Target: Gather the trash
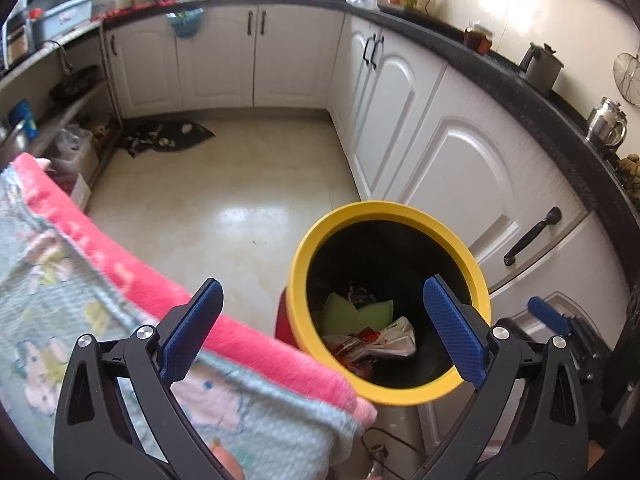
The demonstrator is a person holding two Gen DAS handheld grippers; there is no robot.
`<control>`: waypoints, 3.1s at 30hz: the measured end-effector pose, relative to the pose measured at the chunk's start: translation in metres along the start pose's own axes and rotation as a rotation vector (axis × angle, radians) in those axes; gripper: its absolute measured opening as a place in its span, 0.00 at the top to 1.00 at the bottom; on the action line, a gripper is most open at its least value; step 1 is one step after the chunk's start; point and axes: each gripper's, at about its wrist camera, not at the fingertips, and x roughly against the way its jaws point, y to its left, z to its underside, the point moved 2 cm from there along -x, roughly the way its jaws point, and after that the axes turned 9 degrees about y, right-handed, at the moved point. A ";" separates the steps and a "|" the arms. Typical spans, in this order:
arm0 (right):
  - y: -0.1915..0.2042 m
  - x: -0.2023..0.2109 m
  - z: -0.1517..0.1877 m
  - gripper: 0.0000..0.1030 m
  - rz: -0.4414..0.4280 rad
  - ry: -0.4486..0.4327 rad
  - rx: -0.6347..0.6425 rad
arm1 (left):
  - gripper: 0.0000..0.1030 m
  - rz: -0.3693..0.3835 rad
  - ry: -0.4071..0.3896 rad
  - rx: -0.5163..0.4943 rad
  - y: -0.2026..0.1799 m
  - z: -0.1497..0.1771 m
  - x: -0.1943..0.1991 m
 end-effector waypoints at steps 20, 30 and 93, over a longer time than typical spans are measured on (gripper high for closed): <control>0.115 0.117 0.038 0.06 -0.119 -0.230 0.179 | 0.10 -0.172 -0.251 0.143 0.066 0.114 0.160; 0.160 0.169 0.101 0.06 -0.173 -0.461 0.227 | 0.10 -0.309 -0.365 0.204 0.089 0.204 0.202; 0.168 0.178 0.189 0.06 -0.158 -0.588 0.315 | 0.10 -0.354 -0.544 0.197 0.066 0.286 0.219</control>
